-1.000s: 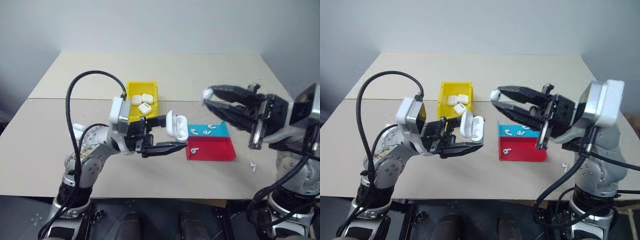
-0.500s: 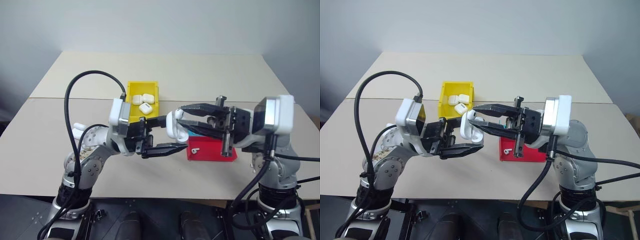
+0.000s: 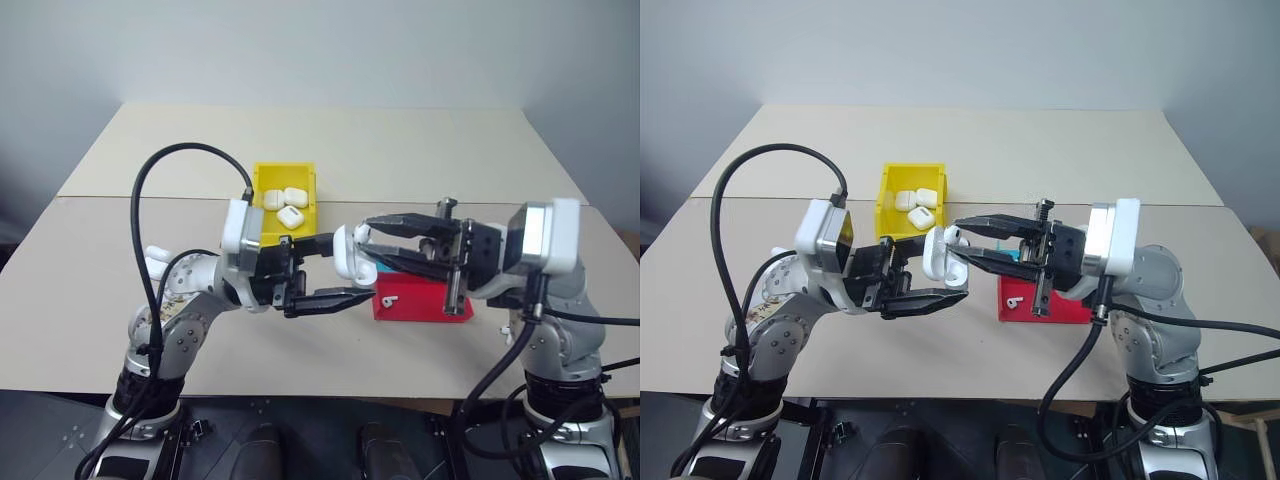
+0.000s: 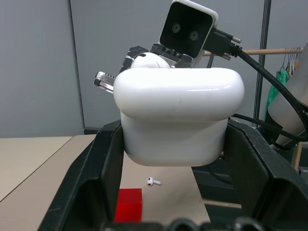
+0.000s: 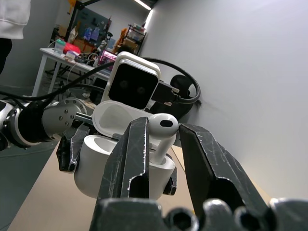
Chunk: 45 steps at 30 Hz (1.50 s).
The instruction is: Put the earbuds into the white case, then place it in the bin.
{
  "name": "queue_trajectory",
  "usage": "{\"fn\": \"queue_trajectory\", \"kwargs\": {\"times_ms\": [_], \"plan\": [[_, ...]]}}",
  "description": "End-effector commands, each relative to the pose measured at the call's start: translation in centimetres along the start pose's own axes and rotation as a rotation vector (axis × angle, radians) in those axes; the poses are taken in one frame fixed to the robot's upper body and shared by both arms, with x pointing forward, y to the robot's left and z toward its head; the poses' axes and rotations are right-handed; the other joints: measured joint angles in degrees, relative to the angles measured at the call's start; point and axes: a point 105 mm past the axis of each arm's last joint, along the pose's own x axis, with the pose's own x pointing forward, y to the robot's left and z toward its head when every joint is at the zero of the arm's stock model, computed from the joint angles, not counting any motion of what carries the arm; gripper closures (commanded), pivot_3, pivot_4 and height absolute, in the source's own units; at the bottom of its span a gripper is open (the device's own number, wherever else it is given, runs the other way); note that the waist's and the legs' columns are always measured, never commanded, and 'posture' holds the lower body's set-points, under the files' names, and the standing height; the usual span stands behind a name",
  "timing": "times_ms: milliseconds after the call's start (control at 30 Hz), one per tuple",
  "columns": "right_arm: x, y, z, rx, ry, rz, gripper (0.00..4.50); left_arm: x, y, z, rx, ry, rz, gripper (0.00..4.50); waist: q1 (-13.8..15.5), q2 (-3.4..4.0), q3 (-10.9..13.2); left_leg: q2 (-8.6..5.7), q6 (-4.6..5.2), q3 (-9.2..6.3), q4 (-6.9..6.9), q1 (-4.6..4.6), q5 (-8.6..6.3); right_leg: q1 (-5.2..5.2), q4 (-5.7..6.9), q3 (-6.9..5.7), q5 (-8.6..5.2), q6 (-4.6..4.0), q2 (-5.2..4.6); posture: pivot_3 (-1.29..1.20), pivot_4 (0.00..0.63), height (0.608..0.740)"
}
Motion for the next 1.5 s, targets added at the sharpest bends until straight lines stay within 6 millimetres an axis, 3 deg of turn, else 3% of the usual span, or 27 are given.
{"fn": "queue_trajectory", "kwargs": {"times_ms": [33,133,300,433,567,767,933,1000,1267,1400,1500], "plan": [[0.0,0.7,0.2,0.012,0.001,0.051,3.3,0.3,-0.4,0.9,0.053,-0.032,-0.02,1.72,0.01,0.0,0.0,0.0,0.0,0.0,0.0,0.0,0.0,0.0,0.0,0.0,0.0,0.0,0.0,0.0,0.15,0.74],[0.0,0.9,0.1,0.014,0.014,0.072,2.71,0.3,-0.4,0.7,0.055,-0.029,-0.016,1.72,-0.02,0.0,0.0,0.0,0.0,0.0,0.0,0.0,0.0,0.0,0.0,0.0,0.0,0.0,0.0,0.0,0.15,0.74],[0.0,0.7,0.2,-0.017,0.019,0.057,1.12,0.3,-0.3,0.6,0.057,-0.024,-0.012,1.72,0.0,0.0,0.0,0.0,0.0,0.0,0.0,0.0,0.0,0.0,0.0,0.0,0.0,0.0,0.0,0.0,0.15,0.74],[-0.8,0.2,0.6,-0.028,0.05,0.046,1.12,-0.3,-0.2,-0.4,0.069,0.035,0.007,1.72,0.03,0.0,0.0,0.0,0.0,0.0,0.0,0.0,0.0,0.0,-0.01,0.0,0.0,0.0,0.0,0.0,0.15,0.74],[-2.6,-1.8,0.7,0.059,0.207,0.013,1.12,-2.6,-0.8,-2.5,0.108,0.148,0.003,1.72,-0.09,0.01,0.0,0.0,0.0,0.01,-0.01,0.0,0.0,0.0,-0.02,0.0,0.0,-0.01,-0.01,0.0,0.15,0.74],[-5.7,-6.3,-2.8,0.132,0.725,-0.003,1.12,-4.7,-2.2,-3.2,0.079,0.193,0.057,1.72,-0.27,0.02,0.01,0.03,0.0,0.06,-0.05,0.02,0.0,-0.03,-0.03,0.02,-0.01,-0.05,0.0,0.0,0.15,0.74],[-6.6,-8.4,-5.5,0.122,1.038,0.159,1.12,-5.4,-2.8,-3.9,0.091,0.218,0.084,1.72,-0.42,0.04,0.03,0.05,0.02,0.12,-0.08,-0.03,-0.01,-0.13,-0.08,0.04,-0.02,-0.06,-0.01,0.0,0.15,0.74],[-6.8,-9.5,-7.6,0.111,1.16,0.202,1.12,-5.2,-2.7,-3.9,0.097,0.211,0.108,1.72,-0.62,0.04,0.03,0.05,0.02,0.13,-0.07,-0.02,-0.01,-0.13,-0.06,0.05,-0.02,-0.06,-0.01,0.0,0.15,0.74],[-6.3,-10.8,-12.9,0.158,1.352,0.275,1.12,-4.7,-2.6,-4.1,0.106,0.202,0.147,1.72,-0.72,0.06,0.05,0.04,0.01,0.12,-0.08,-0.15,-0.01,-0.23,-0.06,0.02,-0.01,-0.06,-0.03,0.0,0.15,0.74],[-5.9,-11.1,-14.4,0.199,1.359,0.225,1.12,-4.5,-2.6,-4.0,0.103,0.187,0.173,1.72,-0.8,0.07,0.05,0.04,0.01,0.11,-0.08,-0.12,-0.01,-0.23,-0.01,0.01,-0.01,-0.07,-0.02,0.0,0.15,0.74],[-6.0,-10.7,-15.1,0.21,1.361,0.226,1.75,-4.5,-2.7,-4.1,0.103,0.186,0.185,1.72,-0.78,0.09,0.06,0.05,0.01,0.12,-0.08,-0.11,-0.01,-0.23,0.0,0.02,0.0,-0.08,-0.03,0.0,0.15,0.74]]}}
